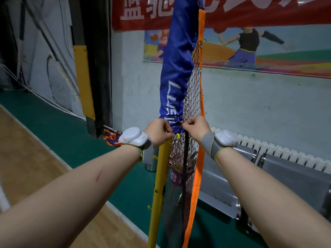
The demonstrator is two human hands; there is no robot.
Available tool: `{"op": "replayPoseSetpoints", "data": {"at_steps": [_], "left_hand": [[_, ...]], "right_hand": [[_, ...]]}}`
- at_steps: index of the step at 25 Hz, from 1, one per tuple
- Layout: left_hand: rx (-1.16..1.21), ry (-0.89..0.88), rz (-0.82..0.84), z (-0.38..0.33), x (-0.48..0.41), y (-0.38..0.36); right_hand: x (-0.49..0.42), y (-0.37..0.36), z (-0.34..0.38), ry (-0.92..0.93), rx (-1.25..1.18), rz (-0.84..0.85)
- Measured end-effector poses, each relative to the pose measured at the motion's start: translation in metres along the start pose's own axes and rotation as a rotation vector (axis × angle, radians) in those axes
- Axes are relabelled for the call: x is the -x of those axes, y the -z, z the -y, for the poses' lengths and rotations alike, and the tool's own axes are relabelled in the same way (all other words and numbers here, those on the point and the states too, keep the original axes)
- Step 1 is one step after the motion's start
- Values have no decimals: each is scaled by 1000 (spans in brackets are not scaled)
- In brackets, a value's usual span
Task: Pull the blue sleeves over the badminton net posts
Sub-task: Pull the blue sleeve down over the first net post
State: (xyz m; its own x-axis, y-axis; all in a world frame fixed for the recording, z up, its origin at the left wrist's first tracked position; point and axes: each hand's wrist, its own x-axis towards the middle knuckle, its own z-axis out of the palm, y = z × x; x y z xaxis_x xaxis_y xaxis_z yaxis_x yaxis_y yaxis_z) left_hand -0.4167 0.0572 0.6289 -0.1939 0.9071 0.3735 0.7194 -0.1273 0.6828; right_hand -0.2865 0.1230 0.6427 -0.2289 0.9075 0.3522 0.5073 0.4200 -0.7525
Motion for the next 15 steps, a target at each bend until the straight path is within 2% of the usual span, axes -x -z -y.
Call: {"op": "replayPoseSetpoints", "data": {"at_steps": [7, 15], "left_hand": [[-101, 16, -71, -3, -3, -1], [-108, -35, -94, -18, -10, 26]], "right_hand": [[5, 5, -12, 75, 19, 159], [3, 6, 6, 78, 45, 85]]}}
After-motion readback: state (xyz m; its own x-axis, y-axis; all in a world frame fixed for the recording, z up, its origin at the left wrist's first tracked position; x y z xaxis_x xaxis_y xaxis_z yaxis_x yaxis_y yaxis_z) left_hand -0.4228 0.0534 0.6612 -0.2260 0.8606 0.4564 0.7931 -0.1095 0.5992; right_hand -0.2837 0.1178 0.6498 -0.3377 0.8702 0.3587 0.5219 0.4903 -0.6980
